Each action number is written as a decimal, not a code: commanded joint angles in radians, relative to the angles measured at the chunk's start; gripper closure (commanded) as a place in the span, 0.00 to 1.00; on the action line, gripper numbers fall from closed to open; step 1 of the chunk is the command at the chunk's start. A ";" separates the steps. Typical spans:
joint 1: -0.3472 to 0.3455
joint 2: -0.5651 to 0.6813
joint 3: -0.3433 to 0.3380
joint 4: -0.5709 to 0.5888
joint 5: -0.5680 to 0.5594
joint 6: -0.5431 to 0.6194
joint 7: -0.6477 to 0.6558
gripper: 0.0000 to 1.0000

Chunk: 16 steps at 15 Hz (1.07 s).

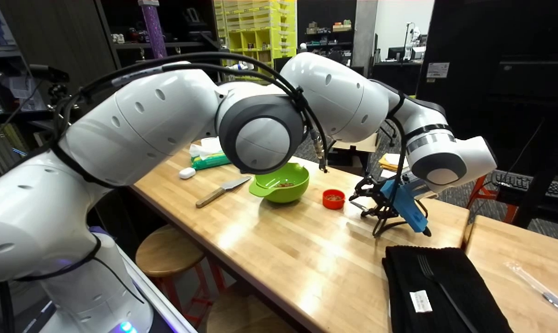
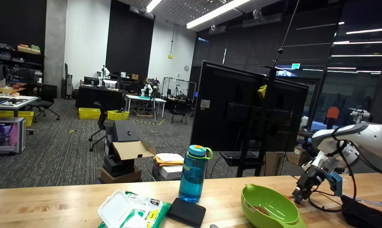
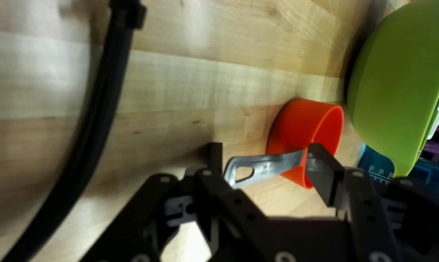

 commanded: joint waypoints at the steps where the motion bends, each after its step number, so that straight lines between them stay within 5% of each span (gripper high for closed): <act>1: -0.007 0.020 0.008 0.014 0.007 -0.015 -0.008 0.45; 16: -0.006 0.021 0.010 0.012 0.008 -0.019 -0.016 0.58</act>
